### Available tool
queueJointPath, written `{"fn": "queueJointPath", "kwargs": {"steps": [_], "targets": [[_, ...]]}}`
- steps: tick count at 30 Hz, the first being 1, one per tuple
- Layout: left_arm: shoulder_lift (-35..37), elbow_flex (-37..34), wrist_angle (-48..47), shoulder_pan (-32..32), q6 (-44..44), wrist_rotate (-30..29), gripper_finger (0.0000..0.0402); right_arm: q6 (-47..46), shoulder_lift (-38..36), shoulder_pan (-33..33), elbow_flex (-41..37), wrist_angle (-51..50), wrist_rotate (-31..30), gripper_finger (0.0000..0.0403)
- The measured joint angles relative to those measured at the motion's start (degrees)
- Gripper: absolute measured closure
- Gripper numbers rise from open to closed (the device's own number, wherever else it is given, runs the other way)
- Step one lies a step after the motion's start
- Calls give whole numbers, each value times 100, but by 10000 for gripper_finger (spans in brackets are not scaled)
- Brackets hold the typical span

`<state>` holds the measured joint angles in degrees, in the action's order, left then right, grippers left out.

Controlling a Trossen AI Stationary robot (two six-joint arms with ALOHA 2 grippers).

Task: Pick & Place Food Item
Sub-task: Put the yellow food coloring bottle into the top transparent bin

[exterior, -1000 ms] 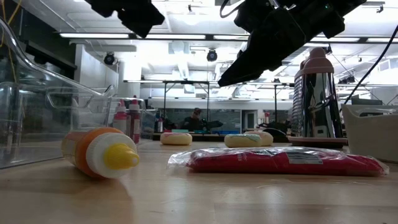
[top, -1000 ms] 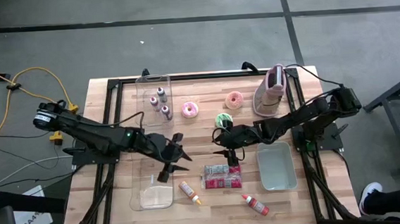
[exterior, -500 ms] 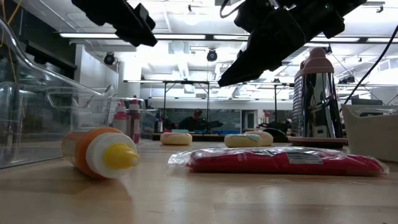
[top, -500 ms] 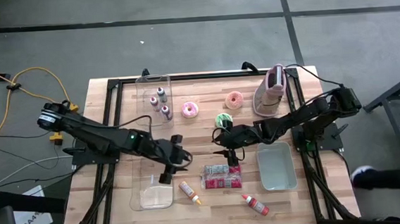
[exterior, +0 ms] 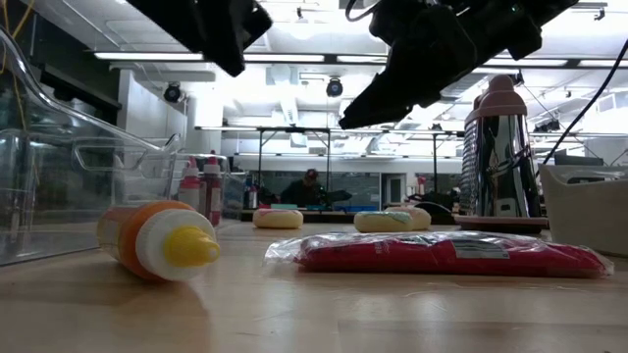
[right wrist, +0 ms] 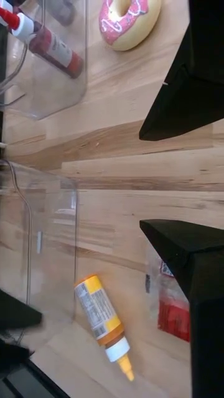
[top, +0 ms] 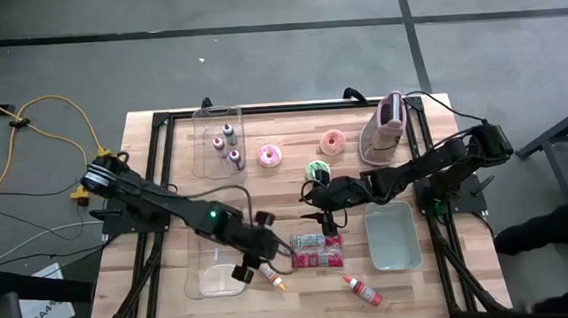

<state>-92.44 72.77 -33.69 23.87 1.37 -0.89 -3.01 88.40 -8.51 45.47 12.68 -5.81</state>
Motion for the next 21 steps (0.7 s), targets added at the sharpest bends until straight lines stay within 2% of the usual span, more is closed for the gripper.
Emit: {"fn": "queueJointPath", "kwargs": {"steps": [10, 21], "targets": [[-976, 777, -505, 526, -48, -61, 236, 0, 0, 0, 0, 40, 1, 196], [-1426, 1048, -416, 545, -46, -246, 236, 0, 0, 0, 0, 164, 1, 196]]}}
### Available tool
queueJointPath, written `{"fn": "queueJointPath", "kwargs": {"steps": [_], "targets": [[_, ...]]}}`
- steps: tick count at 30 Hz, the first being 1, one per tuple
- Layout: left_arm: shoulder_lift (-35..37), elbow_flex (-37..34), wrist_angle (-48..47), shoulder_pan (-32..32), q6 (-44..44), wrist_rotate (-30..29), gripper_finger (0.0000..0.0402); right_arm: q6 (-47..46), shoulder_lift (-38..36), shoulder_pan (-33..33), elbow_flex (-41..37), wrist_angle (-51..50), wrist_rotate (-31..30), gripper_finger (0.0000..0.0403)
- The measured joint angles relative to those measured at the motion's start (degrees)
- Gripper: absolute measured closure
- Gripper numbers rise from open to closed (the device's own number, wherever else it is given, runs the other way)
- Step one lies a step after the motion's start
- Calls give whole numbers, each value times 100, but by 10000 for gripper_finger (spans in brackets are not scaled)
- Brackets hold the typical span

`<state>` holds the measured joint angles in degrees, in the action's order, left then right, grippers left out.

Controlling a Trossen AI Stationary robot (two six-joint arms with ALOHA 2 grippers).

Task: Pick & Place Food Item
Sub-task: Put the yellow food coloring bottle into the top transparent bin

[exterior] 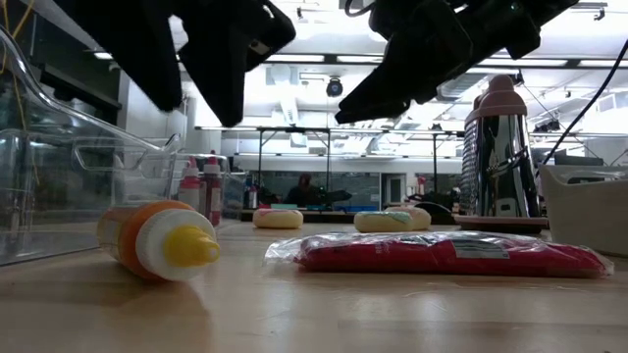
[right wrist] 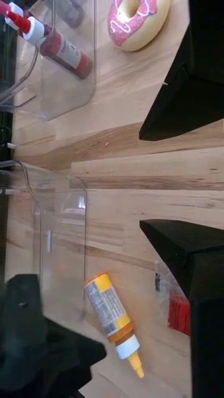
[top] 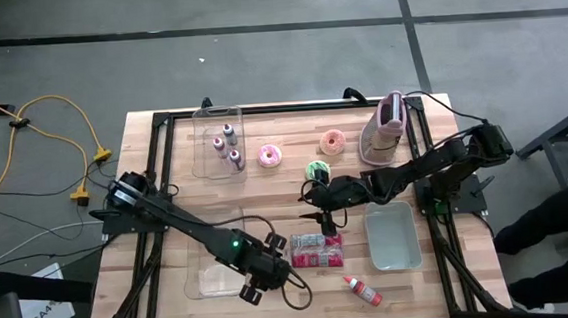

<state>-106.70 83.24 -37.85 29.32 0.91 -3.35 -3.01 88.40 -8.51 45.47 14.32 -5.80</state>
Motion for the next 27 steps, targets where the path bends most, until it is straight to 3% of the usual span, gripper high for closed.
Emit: {"fn": "queueJointPath", "kwargs": {"steps": [27], "targets": [[-362, 0, 13, 313, -133, -236, 236, 0, 0, 0, 0, 22, 0, 196]]}}
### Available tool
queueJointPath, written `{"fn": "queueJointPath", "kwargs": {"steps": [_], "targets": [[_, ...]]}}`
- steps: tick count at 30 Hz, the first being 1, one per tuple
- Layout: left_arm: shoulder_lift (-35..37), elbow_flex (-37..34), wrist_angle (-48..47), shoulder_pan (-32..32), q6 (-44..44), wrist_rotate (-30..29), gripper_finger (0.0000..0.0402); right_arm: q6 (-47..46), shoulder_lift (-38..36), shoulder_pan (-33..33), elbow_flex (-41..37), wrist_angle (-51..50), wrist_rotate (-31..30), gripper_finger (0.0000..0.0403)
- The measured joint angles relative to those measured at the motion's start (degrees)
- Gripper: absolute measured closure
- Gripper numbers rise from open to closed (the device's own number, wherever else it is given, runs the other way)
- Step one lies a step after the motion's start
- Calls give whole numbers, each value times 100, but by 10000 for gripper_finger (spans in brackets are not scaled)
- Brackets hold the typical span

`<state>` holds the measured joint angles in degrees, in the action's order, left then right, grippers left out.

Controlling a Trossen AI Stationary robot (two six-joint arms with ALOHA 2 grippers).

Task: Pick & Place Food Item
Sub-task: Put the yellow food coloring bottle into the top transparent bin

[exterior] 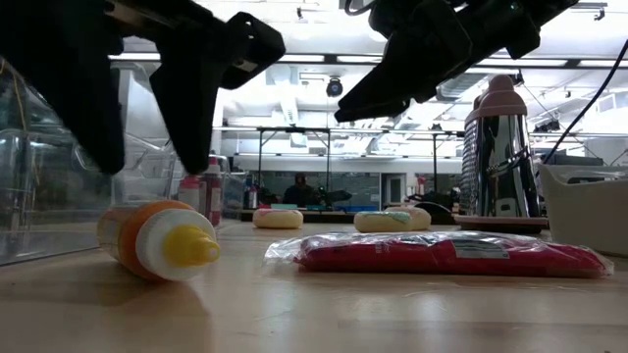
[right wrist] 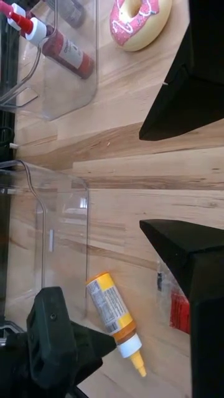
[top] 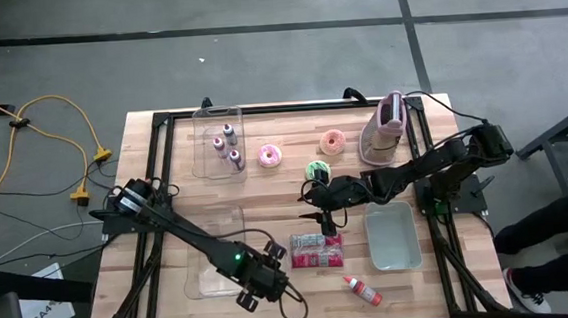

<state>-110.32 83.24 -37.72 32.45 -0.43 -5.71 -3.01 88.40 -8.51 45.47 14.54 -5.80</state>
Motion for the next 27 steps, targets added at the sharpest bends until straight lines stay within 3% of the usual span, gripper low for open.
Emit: {"fn": "queueJointPath", "kwargs": {"steps": [27], "targets": [[-31, 101, 408, -55, 660, -168, 236, 0, 0, 0, 0, 31, 0, 196]]}}
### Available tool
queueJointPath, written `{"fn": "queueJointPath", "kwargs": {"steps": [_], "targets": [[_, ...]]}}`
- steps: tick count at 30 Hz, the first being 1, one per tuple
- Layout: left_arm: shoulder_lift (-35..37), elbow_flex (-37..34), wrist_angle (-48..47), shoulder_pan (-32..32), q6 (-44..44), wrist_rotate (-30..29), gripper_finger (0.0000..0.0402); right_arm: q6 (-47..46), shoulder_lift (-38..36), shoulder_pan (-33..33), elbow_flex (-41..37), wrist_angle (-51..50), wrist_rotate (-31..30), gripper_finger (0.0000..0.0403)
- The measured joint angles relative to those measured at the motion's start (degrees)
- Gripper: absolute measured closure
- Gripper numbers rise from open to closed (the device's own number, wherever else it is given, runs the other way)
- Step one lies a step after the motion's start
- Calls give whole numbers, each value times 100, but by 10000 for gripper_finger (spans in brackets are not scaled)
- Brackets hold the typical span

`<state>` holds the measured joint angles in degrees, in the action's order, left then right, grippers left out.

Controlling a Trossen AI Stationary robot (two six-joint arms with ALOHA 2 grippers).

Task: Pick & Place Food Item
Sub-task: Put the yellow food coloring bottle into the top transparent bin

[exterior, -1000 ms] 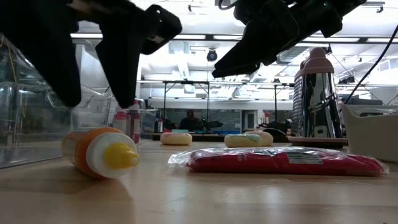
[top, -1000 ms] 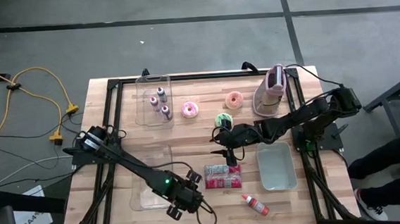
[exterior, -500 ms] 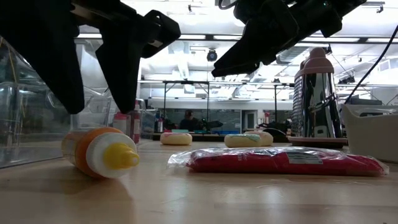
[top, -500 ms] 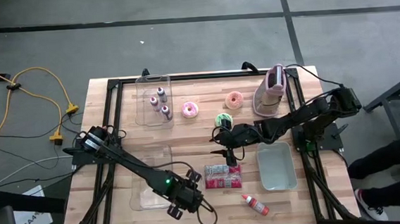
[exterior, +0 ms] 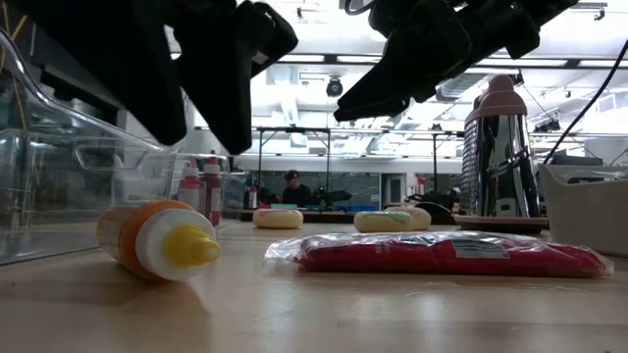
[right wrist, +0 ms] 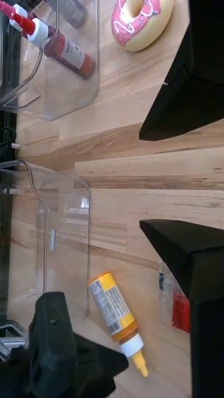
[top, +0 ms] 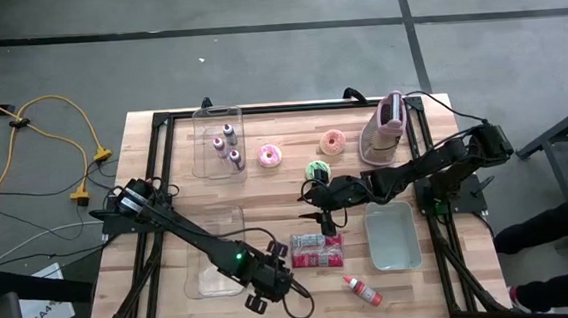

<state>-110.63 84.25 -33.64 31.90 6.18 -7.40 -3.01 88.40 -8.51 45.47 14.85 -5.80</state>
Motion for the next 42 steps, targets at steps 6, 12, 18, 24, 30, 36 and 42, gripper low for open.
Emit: {"fn": "queueJointPath", "kwargs": {"steps": [6, 12, 18, 24, 30, 36, 42], "targets": [[-192, 125, 117, -2, 31, 48, 236, 0, 0, 0, 0, 0, 0, 196], [-648, 560, -186, 16, -111, 363, 236, 1, 0, 0, 0, 40, 0, 196], [-658, 653, -414, 13, -168, 229, 236, 0, 0, 0, 0, 42, 0, 196], [-658, 649, -648, 9, -120, 50, 236, 0, 0, 0, 0, 42, 0, 196], [-740, 649, -660, 9, -97, -40, 236, 0, 0, 0, 0, 41, 0, 196], [-817, 649, -704, 19, -26, -24, 236, 2, 0, 0, 0, 46, 0, 196], [-848, 649, -724, 22, 16, -20, 236, 0, 0, 0, 0, 42, 0, 196]]}}
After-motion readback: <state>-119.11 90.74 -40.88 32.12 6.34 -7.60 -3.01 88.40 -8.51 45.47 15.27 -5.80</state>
